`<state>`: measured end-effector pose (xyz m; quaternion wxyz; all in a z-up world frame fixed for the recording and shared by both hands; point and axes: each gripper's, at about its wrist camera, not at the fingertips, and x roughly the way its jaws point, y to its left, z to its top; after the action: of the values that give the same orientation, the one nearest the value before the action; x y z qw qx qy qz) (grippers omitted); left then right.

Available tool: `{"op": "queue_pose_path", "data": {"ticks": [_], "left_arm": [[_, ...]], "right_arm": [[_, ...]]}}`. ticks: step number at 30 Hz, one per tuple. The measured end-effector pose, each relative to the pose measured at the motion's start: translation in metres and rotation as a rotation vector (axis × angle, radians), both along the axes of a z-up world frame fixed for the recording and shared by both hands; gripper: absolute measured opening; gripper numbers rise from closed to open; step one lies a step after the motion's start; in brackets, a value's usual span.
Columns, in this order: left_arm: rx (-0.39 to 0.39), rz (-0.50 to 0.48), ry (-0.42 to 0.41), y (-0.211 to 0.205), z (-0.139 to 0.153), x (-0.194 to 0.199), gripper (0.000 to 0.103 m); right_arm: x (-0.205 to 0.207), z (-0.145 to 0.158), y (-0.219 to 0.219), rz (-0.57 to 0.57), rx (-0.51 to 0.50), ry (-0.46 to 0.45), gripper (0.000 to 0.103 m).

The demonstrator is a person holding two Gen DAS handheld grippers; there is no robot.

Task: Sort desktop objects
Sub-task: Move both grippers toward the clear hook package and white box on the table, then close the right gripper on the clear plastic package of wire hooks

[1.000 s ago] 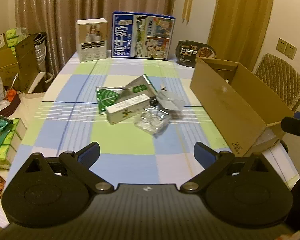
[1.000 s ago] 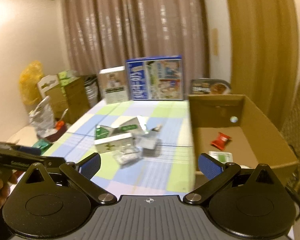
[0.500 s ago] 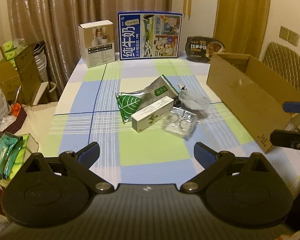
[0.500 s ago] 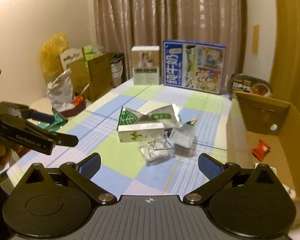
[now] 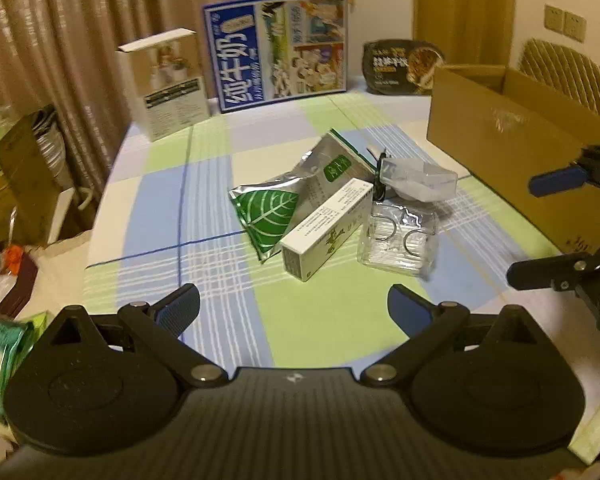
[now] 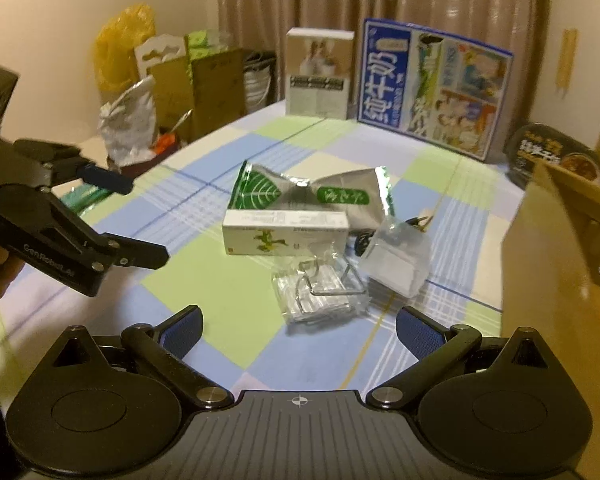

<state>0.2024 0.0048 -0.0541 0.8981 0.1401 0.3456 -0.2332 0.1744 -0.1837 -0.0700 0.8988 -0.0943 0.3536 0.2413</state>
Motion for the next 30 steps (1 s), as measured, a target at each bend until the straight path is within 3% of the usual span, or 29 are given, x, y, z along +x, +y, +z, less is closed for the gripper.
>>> {"op": "queue_pose_path", "data": {"ticks": [7, 11, 15, 19, 26, 30], "left_arm": [[0.056, -0.081, 0.007, -0.013, -0.025, 0.029, 0.098], [0.022, -0.105, -0.022, -0.018, -0.027, 0.039, 0.099], [0.055, -0.142, -0.002, -0.027, -0.032, 0.051, 0.100], [0.099, -0.164, 0.019, -0.035, -0.041, 0.064, 0.100], [0.056, -0.247, 0.016, -0.046, -0.048, 0.072, 0.098], [0.047, -0.232, 0.018, -0.052, -0.054, 0.081, 0.088]], "right_arm": [[0.033, -0.026, 0.003, 0.011, -0.017, 0.047, 0.099], [0.052, -0.034, -0.001, -0.003, -0.014, 0.085, 0.089], [0.068, -0.044, -0.003, 0.003, -0.008, 0.122, 0.077], [0.077, -0.052, -0.003, 0.012, -0.006, 0.137, 0.077], [0.090, -0.060, -0.001, 0.017, 0.002, 0.143, 0.077], [0.093, -0.060, -0.002, 0.013, 0.008, 0.142, 0.070]]}}
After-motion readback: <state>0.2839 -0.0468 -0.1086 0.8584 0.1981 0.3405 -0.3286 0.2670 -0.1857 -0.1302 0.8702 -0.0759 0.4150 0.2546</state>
